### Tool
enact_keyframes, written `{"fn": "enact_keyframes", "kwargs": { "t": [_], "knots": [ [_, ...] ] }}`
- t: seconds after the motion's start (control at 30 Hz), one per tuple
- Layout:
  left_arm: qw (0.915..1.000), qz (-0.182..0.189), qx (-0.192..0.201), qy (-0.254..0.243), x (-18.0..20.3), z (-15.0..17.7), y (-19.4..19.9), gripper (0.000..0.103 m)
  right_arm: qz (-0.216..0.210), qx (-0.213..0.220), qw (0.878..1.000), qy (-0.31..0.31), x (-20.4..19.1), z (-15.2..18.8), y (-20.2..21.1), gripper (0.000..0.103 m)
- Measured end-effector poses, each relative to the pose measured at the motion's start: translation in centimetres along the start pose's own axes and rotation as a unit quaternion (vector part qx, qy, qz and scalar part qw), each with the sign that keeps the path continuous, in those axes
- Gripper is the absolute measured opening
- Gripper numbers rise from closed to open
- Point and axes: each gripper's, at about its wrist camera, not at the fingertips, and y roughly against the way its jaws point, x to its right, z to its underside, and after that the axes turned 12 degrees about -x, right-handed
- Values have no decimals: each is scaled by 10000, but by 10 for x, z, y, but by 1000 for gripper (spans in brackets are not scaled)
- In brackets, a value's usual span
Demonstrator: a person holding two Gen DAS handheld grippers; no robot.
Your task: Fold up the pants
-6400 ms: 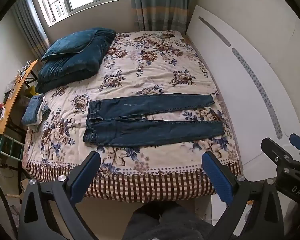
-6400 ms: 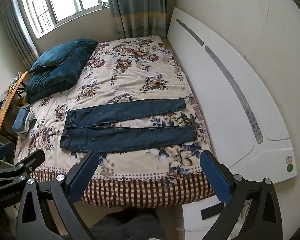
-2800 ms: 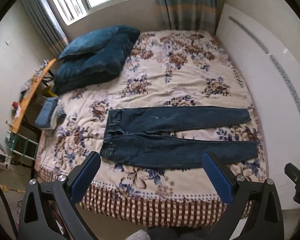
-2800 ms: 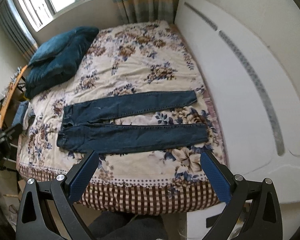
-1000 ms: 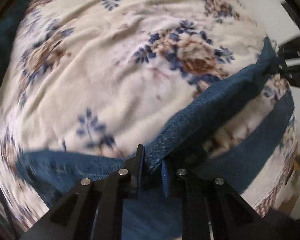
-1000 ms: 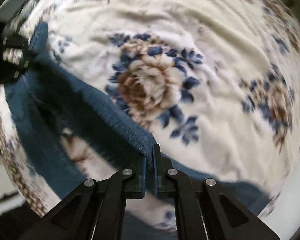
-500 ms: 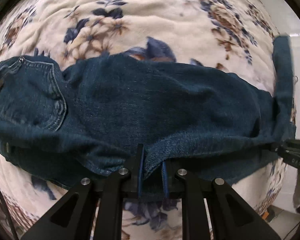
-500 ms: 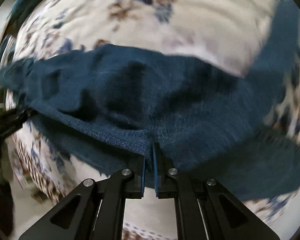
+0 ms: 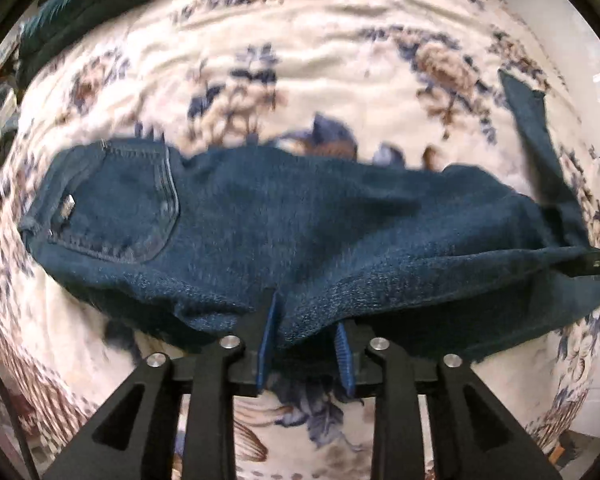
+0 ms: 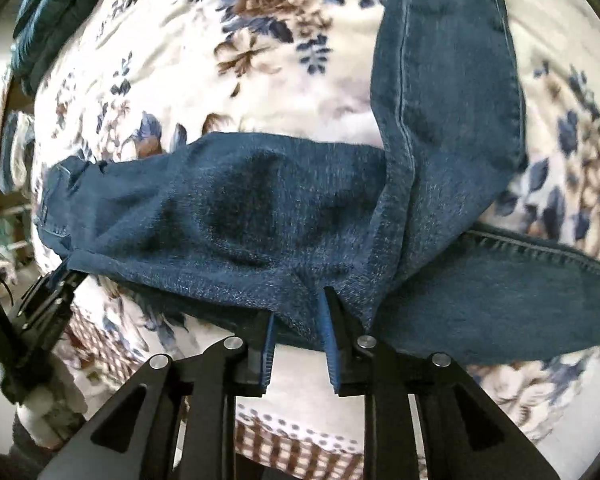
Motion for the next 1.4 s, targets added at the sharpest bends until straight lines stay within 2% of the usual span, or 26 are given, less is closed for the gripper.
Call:
{"fn": "enact_keyframes", "kwargs": {
  "t": [0.03, 0.07, 0.1, 0.13, 0.17, 0.23, 0.33, 0.43, 0.5, 0.53, 0.63, 0.73, 0.83, 0.9, 0.97, 1.0, 1.03, 1.07, 1.2, 1.27, 1.3, 1.37, 1.4],
  "knots": [
    [9999, 93, -51, 75, -3, 0, -5, 30, 72, -83, 9999, 37, -4, -1, -1, 33],
    [9996, 207, -78, 183, -7, 1, -11, 31, 122, -213, 9997, 99, -4, -2, -1, 54],
    [9992, 289, -90, 256, -10, 3, -14, 32, 129, -332, 9992, 173, -6, -2, -3, 64],
    [9989, 329, -113, 305, -12, 3, -18, 32, 241, -388, 9986, 248, -12, -2, -7, 94],
    [9985, 379, -161, 348, -14, 2, -24, 32, 549, -358, 9974, 299, -16, -1, -12, 100],
    [9982, 427, -162, 394, -16, 2, -25, 32, 1235, -297, 9908, 466, -26, -1, -18, 100],
    [9991, 276, 77, 308, -10, 7, -14, 34, 1351, -237, 9897, 412, -29, -2, -20, 100],
    [9987, 198, 401, 237, -4, 18, -8, 41, 1518, -66, 9879, 304, -24, -4, -15, 100],
    [9985, 282, 289, 369, -8, 23, -14, 44, 1560, 10, 9876, 188, -20, -11, -9, 100],
    [9981, 367, 223, 452, -11, 26, -16, 49, 1533, 70, 9881, 71, -17, -17, -4, 100],
    [9934, 589, 108, 975, -26, 38, -23, 90, 1517, 344, 9874, -284, -3, -46, 14, 100],
    [9862, 619, 36, 1536, -41, 50, -33, 90, 1423, 626, 9854, -699, 13, -84, 25, 96],
    [9785, 605, -94, 1969, -57, 54, -40, 90, 1337, 687, 9841, -951, 23, -125, 22, 92],
    [9744, 487, -3, 2195, -71, 55, -34, 90, 1763, 543, 9767, -1096, 27, -147, 12, 81],
    [9696, 363, 180, 2412, -89, 53, -22, 90, 1880, 480, 9721, -1320, 39, -155, 7, 45],
    [9672, 335, 270, 2505, -97, 52, -16, 90, 1837, 582, 9709, -1420, 42, -153, 11, 35],
    [9637, 333, 400, 2620, -109, 51, -8, 90, 1692, 709, 9714, -1505, 47, -149, 17, 15],
    [9618, 307, 459, 2682, -116, 49, -3, 90, 1563, 882, 9701, -1636, 51, -140, 26, 10],
    [9564, 147, 592, 2856, -145, 44, 10, 90, 1157, 1520, 9602, -2038, 69, -96, 60, 9],
    [9543, 208, 561, 2928, -152, 42, 12, 90, 719, 1867, 9483, -2465, 86, -63, 80, 9],
    [9527, 221, 531, 2983, -154, 41, 12, 90, 523, 2012, 9411, -2667, 97, -47, 87, 9],
    [9484, 348, 483, 3113, -157, 41, 11, 90, 91, 2335, 9192, -3168, 127, -7, 99, 9],
    [9468, 409, 444, 3161, -159, 36, 9, 90, -183, 2503, 9022, -3508, 156, 27, 101, 9]
  ]
}}
